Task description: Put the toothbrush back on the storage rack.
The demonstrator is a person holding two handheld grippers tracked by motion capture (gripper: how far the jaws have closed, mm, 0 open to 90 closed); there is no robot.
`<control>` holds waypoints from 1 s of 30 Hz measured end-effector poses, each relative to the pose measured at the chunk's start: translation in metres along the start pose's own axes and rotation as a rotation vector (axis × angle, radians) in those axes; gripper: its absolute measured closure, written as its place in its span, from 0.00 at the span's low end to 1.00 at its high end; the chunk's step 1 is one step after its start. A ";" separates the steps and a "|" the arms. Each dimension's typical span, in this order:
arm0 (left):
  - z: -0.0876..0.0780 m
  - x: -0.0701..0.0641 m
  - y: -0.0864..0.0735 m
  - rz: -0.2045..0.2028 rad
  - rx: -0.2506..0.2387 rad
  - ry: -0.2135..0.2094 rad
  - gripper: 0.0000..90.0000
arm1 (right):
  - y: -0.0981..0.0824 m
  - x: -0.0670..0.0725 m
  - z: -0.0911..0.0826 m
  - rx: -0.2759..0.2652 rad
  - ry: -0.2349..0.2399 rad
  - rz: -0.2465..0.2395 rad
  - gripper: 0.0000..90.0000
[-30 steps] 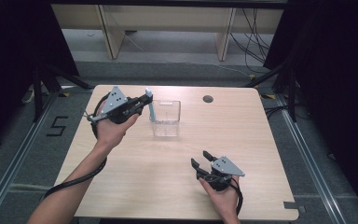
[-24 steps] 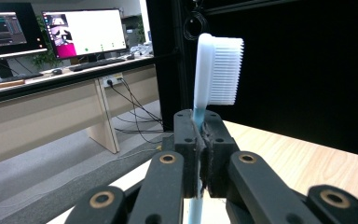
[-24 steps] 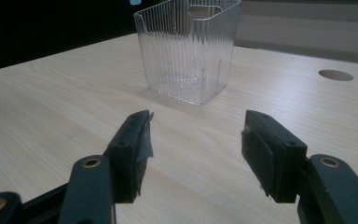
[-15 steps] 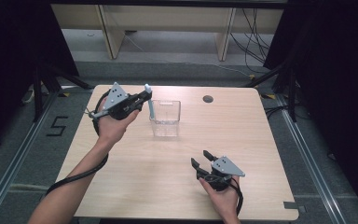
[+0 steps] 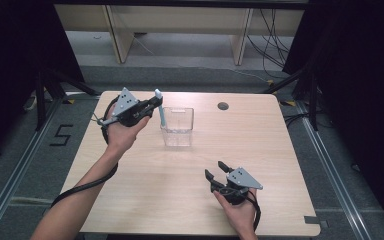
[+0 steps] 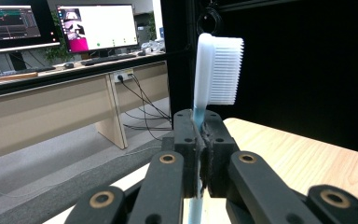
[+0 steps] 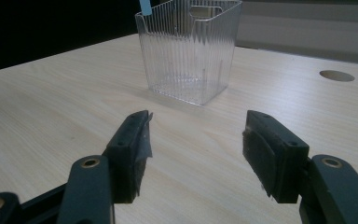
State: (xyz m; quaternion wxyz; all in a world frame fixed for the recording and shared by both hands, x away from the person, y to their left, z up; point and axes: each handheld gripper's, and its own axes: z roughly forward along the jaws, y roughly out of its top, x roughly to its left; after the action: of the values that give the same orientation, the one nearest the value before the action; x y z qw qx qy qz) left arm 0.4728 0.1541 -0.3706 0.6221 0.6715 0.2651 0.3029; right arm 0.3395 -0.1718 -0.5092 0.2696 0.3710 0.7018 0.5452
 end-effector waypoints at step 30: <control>0.008 0.000 -0.019 -0.011 0.043 0.009 0.95 | -0.001 0.001 0.000 0.014 0.012 0.023 0.46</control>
State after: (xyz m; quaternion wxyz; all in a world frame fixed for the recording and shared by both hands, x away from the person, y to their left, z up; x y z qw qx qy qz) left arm 0.4795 0.1506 -0.3903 0.6080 0.6818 0.2782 0.2967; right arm 0.3389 -0.1705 -0.5100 0.2563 0.3777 0.7029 0.5456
